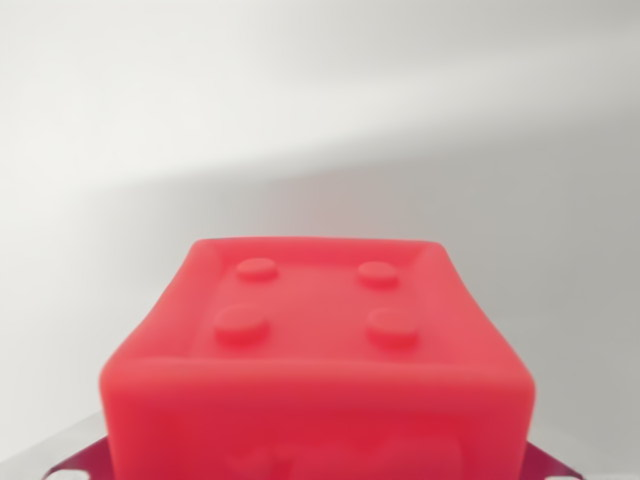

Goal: Destack cube

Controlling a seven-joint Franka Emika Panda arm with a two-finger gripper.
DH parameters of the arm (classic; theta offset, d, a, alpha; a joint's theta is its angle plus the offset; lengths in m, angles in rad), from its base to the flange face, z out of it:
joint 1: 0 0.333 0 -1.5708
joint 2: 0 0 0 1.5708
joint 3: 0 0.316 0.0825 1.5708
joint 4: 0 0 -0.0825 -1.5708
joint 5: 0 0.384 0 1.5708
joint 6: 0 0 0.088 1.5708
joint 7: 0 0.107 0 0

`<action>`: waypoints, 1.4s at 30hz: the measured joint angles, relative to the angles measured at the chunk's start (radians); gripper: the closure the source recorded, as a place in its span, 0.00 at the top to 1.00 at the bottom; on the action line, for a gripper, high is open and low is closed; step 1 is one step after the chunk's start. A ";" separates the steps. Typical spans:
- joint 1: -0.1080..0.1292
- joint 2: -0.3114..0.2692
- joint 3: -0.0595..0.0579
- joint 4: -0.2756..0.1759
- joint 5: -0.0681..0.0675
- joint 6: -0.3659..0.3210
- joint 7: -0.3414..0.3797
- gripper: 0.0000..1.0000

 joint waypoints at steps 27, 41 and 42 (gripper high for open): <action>-0.049 0.153 0.054 0.038 0.023 0.120 -0.020 0.00; -0.050 0.155 0.056 0.039 0.023 0.122 -0.020 1.00; -0.050 0.155 0.056 0.039 0.023 0.122 -0.020 1.00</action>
